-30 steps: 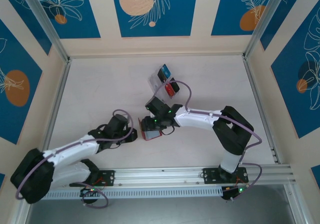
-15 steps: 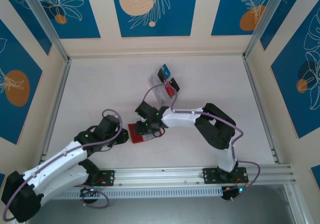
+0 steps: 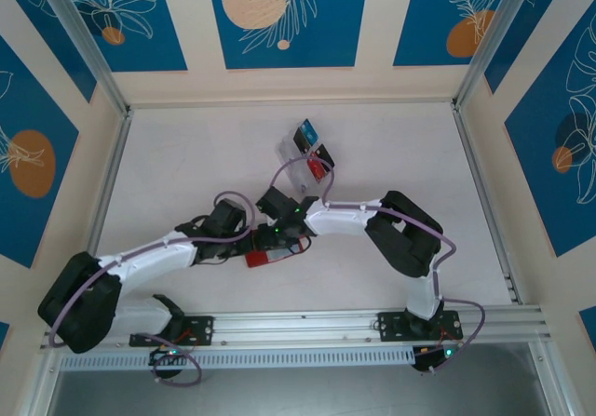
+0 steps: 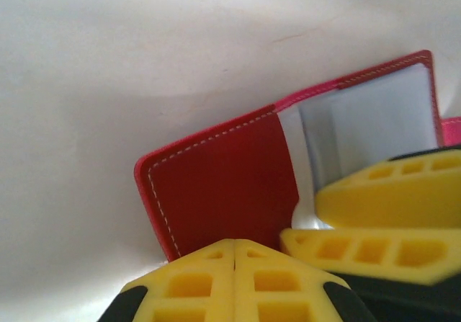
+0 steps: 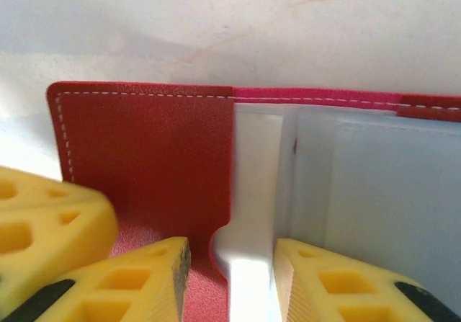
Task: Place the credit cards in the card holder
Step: Open the card holder at the bottom-center of the table.
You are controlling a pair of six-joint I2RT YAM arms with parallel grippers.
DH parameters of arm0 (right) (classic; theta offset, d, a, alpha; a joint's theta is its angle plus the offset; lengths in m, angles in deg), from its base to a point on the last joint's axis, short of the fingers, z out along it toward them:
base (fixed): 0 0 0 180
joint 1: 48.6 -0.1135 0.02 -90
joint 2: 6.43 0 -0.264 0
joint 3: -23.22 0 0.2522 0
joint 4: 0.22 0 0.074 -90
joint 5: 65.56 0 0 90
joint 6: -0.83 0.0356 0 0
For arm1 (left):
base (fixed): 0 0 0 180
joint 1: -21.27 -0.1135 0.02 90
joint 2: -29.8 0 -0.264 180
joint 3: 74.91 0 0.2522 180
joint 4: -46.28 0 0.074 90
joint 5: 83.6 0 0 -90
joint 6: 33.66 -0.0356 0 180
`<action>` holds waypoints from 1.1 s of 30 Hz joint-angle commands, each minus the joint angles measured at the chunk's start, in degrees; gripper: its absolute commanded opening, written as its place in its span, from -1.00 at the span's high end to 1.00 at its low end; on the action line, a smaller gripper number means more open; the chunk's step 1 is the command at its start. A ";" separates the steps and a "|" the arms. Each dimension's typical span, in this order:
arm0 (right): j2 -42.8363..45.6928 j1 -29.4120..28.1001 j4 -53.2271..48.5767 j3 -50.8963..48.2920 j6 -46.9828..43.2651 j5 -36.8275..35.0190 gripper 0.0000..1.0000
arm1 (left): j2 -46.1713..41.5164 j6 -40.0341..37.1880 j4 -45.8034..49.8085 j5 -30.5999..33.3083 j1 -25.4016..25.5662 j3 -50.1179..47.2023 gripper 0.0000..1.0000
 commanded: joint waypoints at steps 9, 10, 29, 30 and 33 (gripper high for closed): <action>7.12 1.74 -9.28 3.26 -8.52 -3.12 0.11 | 3.89 -1.96 -8.64 -0.15 -0.62 -7.14 1.00; 6.94 2.00 -10.35 4.01 -9.48 -4.09 0.09 | 4.12 -2.18 -9.17 -0.36 -0.62 -7.65 1.00; -3.20 3.04 -16.49 9.25 -15.33 -15.57 0.01 | 1.65 -2.59 -11.31 -1.21 -0.51 -10.39 1.00; -3.66 2.92 -16.79 9.24 -15.13 -16.13 0.01 | 1.45 -2.54 -11.23 -1.21 -0.56 -10.43 1.00; -4.57 2.10 -17.20 9.01 -14.50 -17.37 0.01 | 1.20 -2.69 -11.12 -1.30 -0.50 -10.39 1.00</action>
